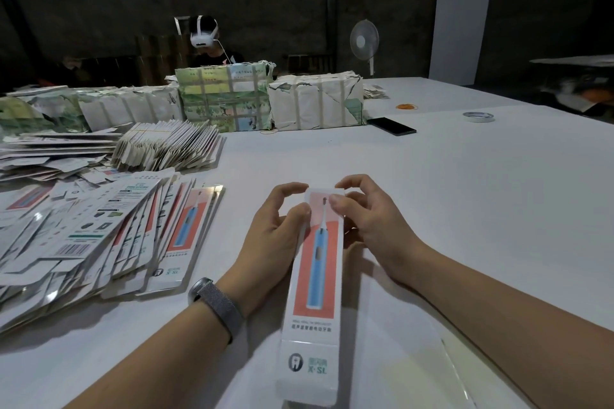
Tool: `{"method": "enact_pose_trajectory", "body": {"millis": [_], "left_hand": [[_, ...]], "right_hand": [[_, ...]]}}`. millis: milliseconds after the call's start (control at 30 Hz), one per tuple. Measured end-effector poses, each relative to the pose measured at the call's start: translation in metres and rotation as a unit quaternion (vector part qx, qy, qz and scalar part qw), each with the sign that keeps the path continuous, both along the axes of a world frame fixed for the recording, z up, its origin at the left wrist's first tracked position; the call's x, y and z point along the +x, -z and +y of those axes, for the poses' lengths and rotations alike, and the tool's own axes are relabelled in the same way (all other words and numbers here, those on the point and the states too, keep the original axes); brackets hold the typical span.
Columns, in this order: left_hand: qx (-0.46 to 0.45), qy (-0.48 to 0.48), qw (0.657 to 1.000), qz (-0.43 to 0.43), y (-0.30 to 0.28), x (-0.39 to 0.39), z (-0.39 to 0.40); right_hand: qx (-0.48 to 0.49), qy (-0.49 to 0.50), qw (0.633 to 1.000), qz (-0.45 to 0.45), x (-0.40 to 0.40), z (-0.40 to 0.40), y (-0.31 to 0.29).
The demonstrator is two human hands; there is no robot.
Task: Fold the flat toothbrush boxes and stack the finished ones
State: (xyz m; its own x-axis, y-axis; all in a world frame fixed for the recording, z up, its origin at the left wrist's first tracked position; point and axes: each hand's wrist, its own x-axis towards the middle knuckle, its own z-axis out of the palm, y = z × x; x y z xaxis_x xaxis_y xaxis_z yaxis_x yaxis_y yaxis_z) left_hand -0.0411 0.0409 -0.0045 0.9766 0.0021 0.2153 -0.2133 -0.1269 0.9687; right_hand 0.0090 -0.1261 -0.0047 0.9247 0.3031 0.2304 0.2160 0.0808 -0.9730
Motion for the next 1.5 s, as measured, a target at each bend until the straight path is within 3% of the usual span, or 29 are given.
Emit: {"method": "enact_pose_trajectory", "body": {"millis": [500, 600, 667, 767, 867, 967, 1133, 1233, 1300, 1367, 1500], "left_hand": [[0.042, 0.027, 0.999, 0.019, 0.001, 0.001, -0.002], [-0.009, 0.005, 1.0, -0.003, 0.002, 0.001, -0.004], [-0.065, -0.024, 0.997, -0.017, 0.002, 0.003, -0.005], [-0.132, -0.064, 0.989, -0.035, 0.0, 0.004, -0.004], [-0.141, -0.051, 0.987, -0.054, -0.001, 0.003, -0.003], [-0.104, -0.014, 0.992, -0.068, -0.006, -0.001, -0.001], [-0.057, 0.11, 0.99, -0.063, -0.008, -0.006, -0.01], [0.027, 0.107, 0.989, -0.098, -0.001, -0.007, -0.013], [0.078, 0.086, 0.983, -0.14, 0.006, -0.003, -0.004], [0.147, 0.049, 0.973, -0.169, 0.021, 0.003, 0.007], [0.248, -0.036, 0.952, -0.178, 0.062, 0.033, 0.009]], "right_hand": [[0.117, 0.096, 0.987, 0.048, 0.006, -0.004, -0.002], [0.065, 0.098, 0.993, 0.016, 0.005, -0.003, 0.0], [-0.025, 0.108, 0.993, -0.039, 0.0, -0.001, 0.0], [-0.176, 0.093, 0.964, -0.174, -0.011, 0.005, -0.002], [-0.256, 0.08, 0.933, -0.241, -0.02, 0.009, -0.009], [-0.258, 0.088, 0.937, -0.22, -0.023, 0.005, -0.022], [-0.168, 0.071, 0.978, -0.104, -0.035, -0.021, -0.03], [-0.166, 0.118, 0.973, -0.109, -0.044, -0.054, -0.041], [-0.211, 0.163, 0.956, -0.125, -0.049, -0.089, -0.052], [-0.322, 0.225, 0.91, -0.13, -0.052, -0.134, -0.06], [-0.557, 0.357, 0.744, -0.093, -0.059, -0.249, -0.076]]}}
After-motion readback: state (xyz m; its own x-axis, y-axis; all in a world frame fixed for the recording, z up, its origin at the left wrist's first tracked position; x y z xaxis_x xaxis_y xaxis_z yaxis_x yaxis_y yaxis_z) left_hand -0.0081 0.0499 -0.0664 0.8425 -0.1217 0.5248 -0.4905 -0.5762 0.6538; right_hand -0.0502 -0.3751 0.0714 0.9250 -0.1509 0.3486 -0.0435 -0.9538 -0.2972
